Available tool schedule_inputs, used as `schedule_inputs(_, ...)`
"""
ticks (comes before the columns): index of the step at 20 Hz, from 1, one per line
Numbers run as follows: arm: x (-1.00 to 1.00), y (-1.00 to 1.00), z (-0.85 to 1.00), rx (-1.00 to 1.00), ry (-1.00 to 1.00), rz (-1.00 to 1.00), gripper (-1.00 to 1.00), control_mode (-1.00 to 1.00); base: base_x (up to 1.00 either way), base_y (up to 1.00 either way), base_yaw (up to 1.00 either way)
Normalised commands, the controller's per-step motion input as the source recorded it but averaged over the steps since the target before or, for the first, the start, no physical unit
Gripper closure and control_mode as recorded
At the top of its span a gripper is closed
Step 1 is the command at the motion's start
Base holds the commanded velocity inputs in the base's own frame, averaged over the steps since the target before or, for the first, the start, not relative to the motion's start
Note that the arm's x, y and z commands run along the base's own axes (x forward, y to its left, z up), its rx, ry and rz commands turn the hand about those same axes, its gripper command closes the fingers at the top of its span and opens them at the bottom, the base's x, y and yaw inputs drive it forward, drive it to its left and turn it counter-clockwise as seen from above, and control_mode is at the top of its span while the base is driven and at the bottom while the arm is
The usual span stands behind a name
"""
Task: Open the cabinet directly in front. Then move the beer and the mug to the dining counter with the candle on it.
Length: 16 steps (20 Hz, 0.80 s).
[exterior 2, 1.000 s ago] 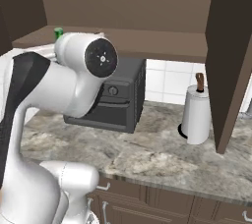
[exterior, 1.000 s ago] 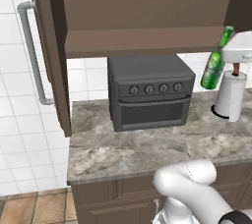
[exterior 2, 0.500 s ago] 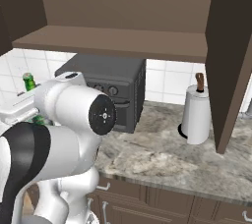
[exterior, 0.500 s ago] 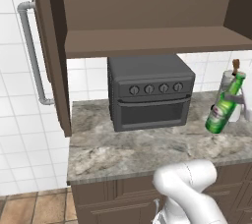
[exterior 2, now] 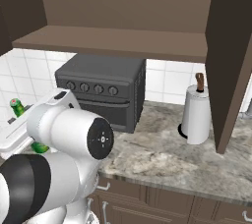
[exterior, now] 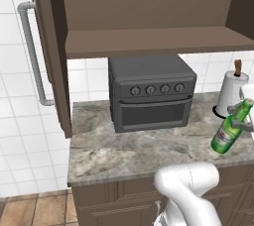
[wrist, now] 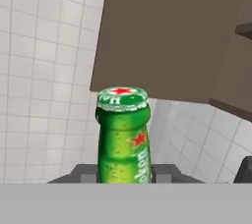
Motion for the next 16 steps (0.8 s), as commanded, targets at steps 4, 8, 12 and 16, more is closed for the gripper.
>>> schedule_inputs(4,0.0,0.17,-0.13,0.0,-0.12,-0.01,1.0,-1.0,0.0,0.0,0.0)
schedule_inputs(8,0.0,0.02,-0.01,0.0,-0.03,0.0,1.0,-1.0,0.0,0.0,0.0)
schedule_inputs(12,0.0,0.0,0.0,0.0,0.0,0.0,1.0,1.0,-0.01,0.0,0.0)
schedule_inputs(16,0.0,0.0,0.0,0.0,0.0,0.0,1.0,1.0,-0.19,0.0,0.0)
